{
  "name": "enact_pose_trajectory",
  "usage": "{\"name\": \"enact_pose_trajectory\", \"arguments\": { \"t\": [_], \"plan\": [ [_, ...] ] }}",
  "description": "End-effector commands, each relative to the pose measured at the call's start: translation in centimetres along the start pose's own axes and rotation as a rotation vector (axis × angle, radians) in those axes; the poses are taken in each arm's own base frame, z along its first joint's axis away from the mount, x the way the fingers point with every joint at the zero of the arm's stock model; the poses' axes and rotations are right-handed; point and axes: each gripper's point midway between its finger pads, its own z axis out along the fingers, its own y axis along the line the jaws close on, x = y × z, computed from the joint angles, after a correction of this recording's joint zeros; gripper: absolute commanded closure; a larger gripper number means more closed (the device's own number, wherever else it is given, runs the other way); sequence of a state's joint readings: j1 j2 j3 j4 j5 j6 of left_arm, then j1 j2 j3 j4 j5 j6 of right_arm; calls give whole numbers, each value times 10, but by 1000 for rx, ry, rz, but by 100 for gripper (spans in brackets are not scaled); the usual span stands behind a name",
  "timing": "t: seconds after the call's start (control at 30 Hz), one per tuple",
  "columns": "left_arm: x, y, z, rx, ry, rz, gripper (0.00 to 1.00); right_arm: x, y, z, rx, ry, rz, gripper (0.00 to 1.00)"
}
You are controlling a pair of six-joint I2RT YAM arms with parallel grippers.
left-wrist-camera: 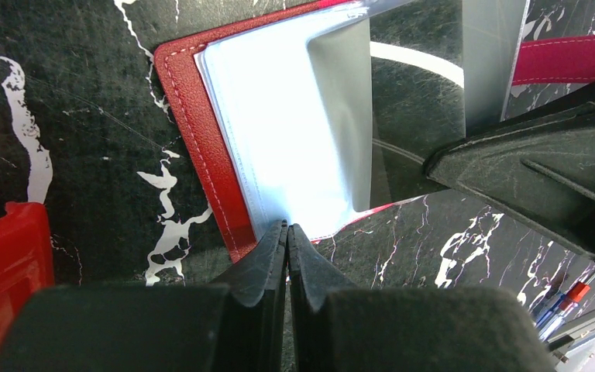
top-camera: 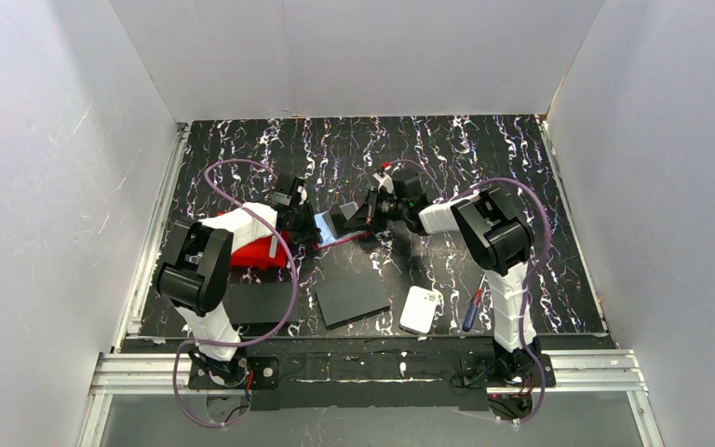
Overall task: Put the credit cards into the card holder
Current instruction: Insert the credit card into the card holder.
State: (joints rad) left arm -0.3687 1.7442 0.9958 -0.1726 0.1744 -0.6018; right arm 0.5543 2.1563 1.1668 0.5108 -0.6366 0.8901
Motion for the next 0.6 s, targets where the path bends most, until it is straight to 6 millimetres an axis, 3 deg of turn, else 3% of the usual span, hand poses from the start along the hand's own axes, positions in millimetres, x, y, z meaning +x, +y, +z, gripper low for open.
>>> {"name": "enact_pose_trajectory", "arguments": {
  "t": [0.0, 0.23, 0.3, 0.43, 0.57],
  "plan": [
    [12, 5, -7, -23, 28, 24, 98, 4, -1, 2, 52, 28, -100, 87],
    [11, 7, -11, -36, 21, 48, 98, -3, -7, -24, 242, 123, -327, 58],
    [12, 8, -9, -36, 25, 49, 98, 0, -10, -32, 288, 159, -345, 55],
    [12, 7, -8, -29, 30, 46, 98, -14, -7, -40, 348, 156, -425, 53],
    [13, 8, -7, -31, 33, 44, 98, -18, -1, -26, 294, 169, -427, 52]
  ]
}}
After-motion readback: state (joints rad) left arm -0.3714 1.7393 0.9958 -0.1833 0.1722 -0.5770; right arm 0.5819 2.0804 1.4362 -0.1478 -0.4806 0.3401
